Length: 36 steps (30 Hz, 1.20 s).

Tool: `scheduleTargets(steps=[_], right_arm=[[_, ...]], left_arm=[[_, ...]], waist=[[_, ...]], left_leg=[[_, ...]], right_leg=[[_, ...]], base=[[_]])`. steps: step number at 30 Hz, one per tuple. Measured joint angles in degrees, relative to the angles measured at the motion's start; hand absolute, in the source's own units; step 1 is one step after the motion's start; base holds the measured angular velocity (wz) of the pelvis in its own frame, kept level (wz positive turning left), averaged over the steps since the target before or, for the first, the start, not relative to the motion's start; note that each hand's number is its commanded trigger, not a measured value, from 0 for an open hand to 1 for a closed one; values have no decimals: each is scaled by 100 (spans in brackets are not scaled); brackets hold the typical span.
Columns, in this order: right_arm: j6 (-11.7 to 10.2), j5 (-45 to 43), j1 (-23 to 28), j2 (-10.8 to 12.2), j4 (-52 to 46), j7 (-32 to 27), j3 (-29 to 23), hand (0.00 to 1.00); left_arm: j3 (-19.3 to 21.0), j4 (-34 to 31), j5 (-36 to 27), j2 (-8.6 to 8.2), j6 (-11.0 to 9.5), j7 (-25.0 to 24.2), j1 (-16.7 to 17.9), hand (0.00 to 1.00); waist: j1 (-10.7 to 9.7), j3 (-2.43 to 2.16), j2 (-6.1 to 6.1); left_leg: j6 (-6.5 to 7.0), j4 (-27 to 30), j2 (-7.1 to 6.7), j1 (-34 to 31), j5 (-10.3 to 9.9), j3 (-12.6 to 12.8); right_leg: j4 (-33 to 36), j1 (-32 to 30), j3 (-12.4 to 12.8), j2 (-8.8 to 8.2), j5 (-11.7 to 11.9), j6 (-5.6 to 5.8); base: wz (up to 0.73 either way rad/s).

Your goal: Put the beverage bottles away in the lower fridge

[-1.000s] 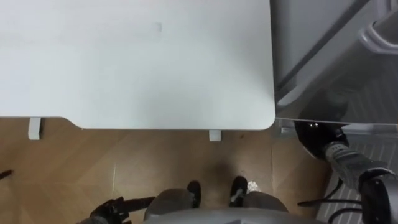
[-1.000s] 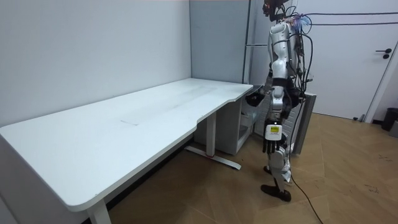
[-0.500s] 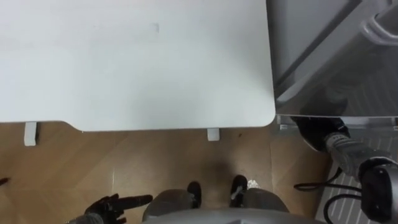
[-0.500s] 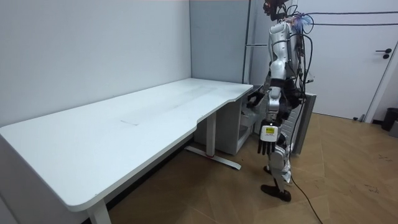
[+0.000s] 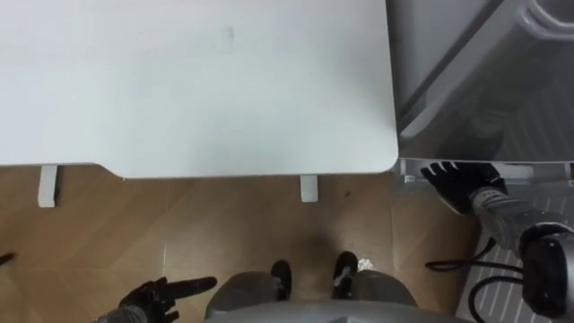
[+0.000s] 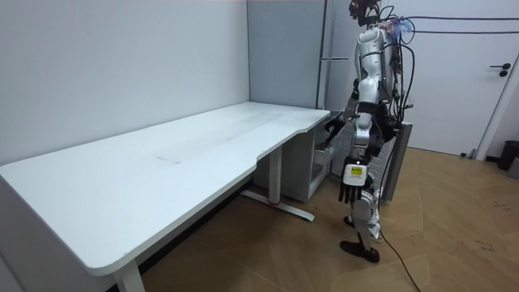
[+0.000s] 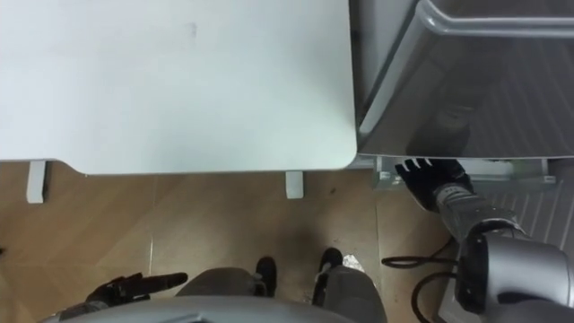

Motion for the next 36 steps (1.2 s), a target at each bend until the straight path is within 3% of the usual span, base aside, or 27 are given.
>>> scheduleTargets(steps=[8, 15, 17, 21, 26, 29, 32, 36], right_arm=[[-1, -5, 186, -1, -3, 2, 0, 0], [-29, 141, 837, 5, -33, 221, 8, 0], [-121, 157, 1093, 12, -209, 284, 7, 0], [-440, 166, 1662, 128, -519, 379, -62, 0], [-599, -127, 2260, 397, -570, 502, 91, 0], [-802, -121, 2595, 527, -731, 460, 372, 0], [-846, -122, 2863, 671, -645, 460, 475, 0], [-848, -126, 3009, 811, -643, 454, 464, 0]], left_arm=[[23, -6, 0, 2, -15, 94, 116, 0], [22, -4, -17, -5, -30, 196, 383, 0], [22, -29, -16, -20, -42, 196, 390, 0], [87, -35, -11, -120, -130, 208, 406, 0], [250, -81, -16, -212, -249, 430, 526, 0], [235, -69, -16, -282, -315, 517, 597, 0], [264, -71, -28, -290, -390, 613, 678, 0], [330, -75, -32, -323, -392, 656, 776, 0]], waist=[[-3, -15, 19], [-34, -173, -164], [-32, -194, -204], [-52, -194, -226], [-16, -191, -211], [-20, -195, -206], [-23, -163, -218], [-37, -168, -224]], left_leg=[[0, 6, 8, 216, 0, -17], [-2, -52, 28, 713, -1, -11], [-3, -74, 43, 821, -2, -8], [-7, -143, 61, 1039, -6, 9], [-47, -232, 133, 1274, -55, 180], [-52, -228, 142, 1274, -57, 231], [-77, -239, 144, 1451, -72, 227], [-100, -276, 189, 1582, -92, 231]], right_leg=[[-43, 253, -78, 11, 0, 0], [-359, 897, -77, 93, 15, 12], [-429, 1031, -74, 113, 41, 11], [-468, 1246, -43, 140, 77, 14], [-517, 1422, 158, 239, 119, -4], [-514, 1394, 202, 267, 129, -19], [-589, 1580, 183, 297, 124, -27], [-611, 1688, 195, 306, 98, -43]], base=[[4], [3], [2], [-2], [-19], [-12], [0], [-1]])
